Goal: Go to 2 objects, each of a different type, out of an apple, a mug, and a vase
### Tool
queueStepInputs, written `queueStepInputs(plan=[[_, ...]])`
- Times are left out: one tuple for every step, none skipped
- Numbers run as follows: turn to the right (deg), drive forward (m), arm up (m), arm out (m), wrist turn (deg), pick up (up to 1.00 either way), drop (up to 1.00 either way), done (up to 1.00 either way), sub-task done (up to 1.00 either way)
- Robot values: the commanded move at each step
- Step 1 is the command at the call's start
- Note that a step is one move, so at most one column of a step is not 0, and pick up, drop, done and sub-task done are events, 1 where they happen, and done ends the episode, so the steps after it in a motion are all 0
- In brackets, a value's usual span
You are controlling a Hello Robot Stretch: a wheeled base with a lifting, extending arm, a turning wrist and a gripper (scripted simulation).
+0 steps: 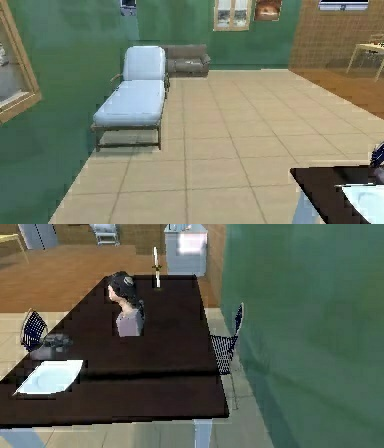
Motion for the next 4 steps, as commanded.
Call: queueStepInputs(plan=[[0.0,0.75,0.00,0.00,0.0,0.00,0.00,0.00,0.00],[24.0,0.00,0.00,0.00,0.0,0.00,0.00,0.00,0.00],[0.0,0.50,0.00,0.00,0.0,0.00,0.00,0.00,0.00],[45.0,0.00,0.00,0.00,0.0,0.00,0.00,0.00,0.00]])
